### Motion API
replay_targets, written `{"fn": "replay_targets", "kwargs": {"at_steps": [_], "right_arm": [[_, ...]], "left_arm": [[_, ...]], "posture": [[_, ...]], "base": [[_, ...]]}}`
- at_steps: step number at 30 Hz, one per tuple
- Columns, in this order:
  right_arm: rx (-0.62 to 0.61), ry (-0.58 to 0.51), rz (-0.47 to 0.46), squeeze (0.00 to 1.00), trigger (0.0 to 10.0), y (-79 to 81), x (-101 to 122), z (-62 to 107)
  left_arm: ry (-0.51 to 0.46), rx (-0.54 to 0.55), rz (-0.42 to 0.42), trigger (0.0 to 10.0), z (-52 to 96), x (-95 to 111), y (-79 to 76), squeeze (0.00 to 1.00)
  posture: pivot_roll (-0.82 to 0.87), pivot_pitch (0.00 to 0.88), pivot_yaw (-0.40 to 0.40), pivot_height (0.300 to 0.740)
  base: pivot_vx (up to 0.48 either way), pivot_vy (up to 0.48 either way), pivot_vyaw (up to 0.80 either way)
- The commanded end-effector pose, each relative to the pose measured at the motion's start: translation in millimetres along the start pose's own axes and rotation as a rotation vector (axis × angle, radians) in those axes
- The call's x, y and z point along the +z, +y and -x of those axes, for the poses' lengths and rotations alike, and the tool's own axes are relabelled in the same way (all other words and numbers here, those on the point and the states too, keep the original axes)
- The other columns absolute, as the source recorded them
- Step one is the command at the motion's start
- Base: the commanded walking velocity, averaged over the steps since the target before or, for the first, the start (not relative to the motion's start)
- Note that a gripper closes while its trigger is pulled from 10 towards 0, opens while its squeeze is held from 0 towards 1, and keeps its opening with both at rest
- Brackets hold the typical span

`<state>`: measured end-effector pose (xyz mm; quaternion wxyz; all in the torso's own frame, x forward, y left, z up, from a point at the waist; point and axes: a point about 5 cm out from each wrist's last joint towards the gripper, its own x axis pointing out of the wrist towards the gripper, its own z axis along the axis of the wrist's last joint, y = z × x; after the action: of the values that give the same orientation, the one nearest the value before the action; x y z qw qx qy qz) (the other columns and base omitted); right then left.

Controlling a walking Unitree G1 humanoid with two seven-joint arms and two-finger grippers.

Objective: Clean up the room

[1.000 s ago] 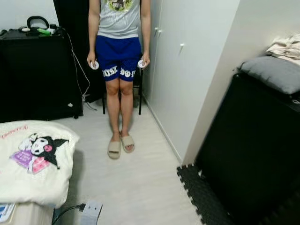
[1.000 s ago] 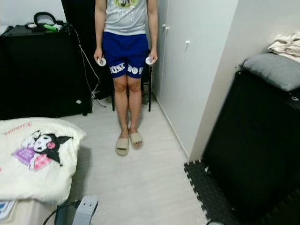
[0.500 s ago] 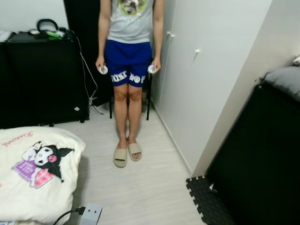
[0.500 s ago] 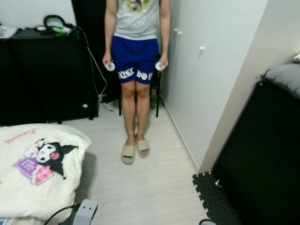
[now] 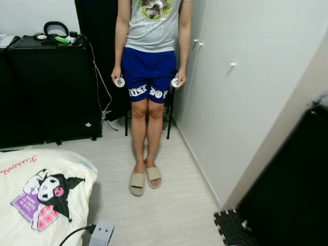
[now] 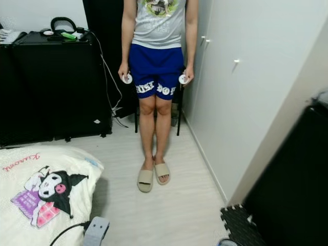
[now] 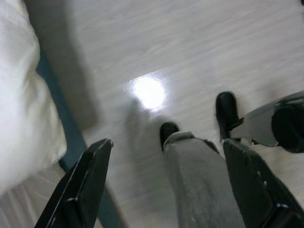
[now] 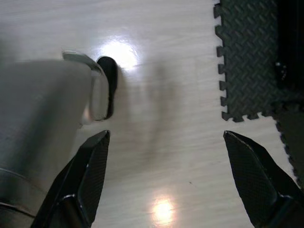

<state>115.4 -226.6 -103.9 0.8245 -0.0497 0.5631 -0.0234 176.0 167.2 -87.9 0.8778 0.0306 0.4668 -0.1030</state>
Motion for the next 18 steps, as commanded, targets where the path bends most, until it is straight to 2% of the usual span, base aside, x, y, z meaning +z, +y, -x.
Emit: {"fn": "replay_targets", "kwargs": {"at_steps": [1, 10, 12, 18], "right_arm": [[0.015, -0.008, 0.002, 0.00, 10.0, 8.9, 3.5, -1.3], [0.021, -0.009, 0.000, 0.00, 10.0, 12.0, 4.7, -1.6], [0.017, -0.011, 0.000, 0.00, 10.0, 6.7, 5.4, -1.2], [0.016, -0.010, 0.000, 0.00, 10.0, 5.0, 5.0, -1.0]], "left_arm": [[0.011, -0.003, -0.002, 10.0, 0.3, -2.8, -1.0, 0.00], [0.015, -0.005, 0.000, 10.0, 0.5, -4.6, -1.6, 0.00], [0.017, -0.007, 0.000, 10.0, 0.7, -5.6, -1.6, 0.00], [0.018, -0.009, 0.003, 10.0, 1.1, -7.0, -1.5, 0.00]], "posture": [[0.07, 0.000, -0.045, 0.740], [0.07, 0.000, -0.045, 0.740], [0.06, 0.000, -0.043, 0.740], [0.06, 0.000, -0.041, 0.740]], "base": [[0.296, 0.000, 0.00], [0.293, 0.000, 0.00], [0.294, 0.000, 0.00], [0.294, 0.000, 0.00]]}}
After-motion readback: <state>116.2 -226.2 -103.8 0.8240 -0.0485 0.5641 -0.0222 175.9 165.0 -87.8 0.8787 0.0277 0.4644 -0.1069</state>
